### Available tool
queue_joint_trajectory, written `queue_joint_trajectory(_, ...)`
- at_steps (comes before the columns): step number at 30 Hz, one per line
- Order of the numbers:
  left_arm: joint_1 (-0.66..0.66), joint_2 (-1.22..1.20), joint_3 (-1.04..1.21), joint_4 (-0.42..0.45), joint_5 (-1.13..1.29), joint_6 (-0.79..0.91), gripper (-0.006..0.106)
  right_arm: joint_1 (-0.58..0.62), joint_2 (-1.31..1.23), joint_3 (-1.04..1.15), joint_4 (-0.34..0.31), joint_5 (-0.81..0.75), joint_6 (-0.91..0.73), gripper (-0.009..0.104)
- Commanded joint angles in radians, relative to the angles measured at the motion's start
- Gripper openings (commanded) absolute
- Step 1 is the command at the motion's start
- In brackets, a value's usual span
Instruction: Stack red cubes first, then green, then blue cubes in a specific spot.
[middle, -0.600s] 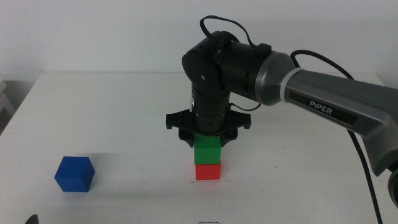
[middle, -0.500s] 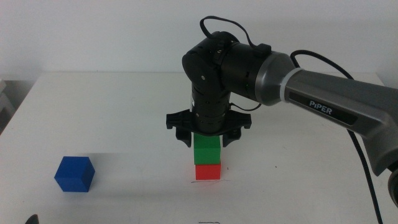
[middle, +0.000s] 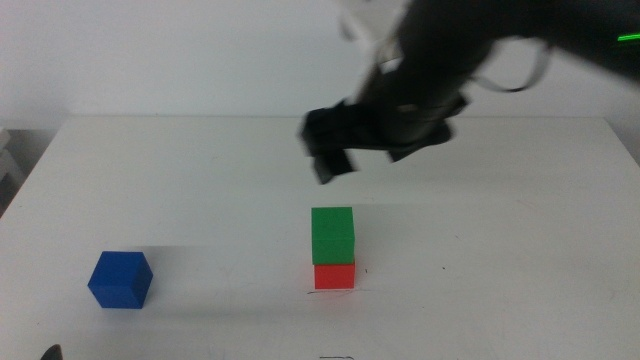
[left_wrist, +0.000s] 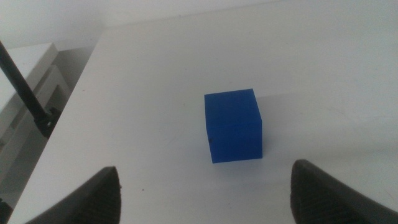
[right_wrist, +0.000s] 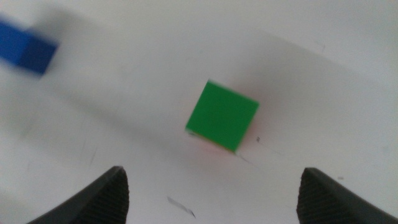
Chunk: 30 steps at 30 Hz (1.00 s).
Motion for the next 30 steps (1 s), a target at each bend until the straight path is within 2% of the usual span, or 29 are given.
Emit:
queue_joint_trajectory(1,-0.003,-0.026,0.0,-0.01,-0.074,-0.007,0.093,-0.029,-0.168,0.068,0.025,-0.06,-0.15,0.083)
queue_joint_trajectory(6,-0.003,-0.026,0.0,-0.01,-0.074,-0.007,0.093,-0.076,-0.457,0.34,0.038,-0.211,-0.261,0.083)
queue_joint_trajectory(11,-0.003,-0.026,0.0,-0.01,-0.074,-0.007,0.093,-0.076,-0.641,0.487,0.058,-0.322,-0.321,0.083)
queue_joint_trajectory(30,-0.003,-0.026,0.0,-0.01,-0.074,-0.007,0.093,-0.076,-0.727,0.52,0.062,-0.344,-0.33,0.083)
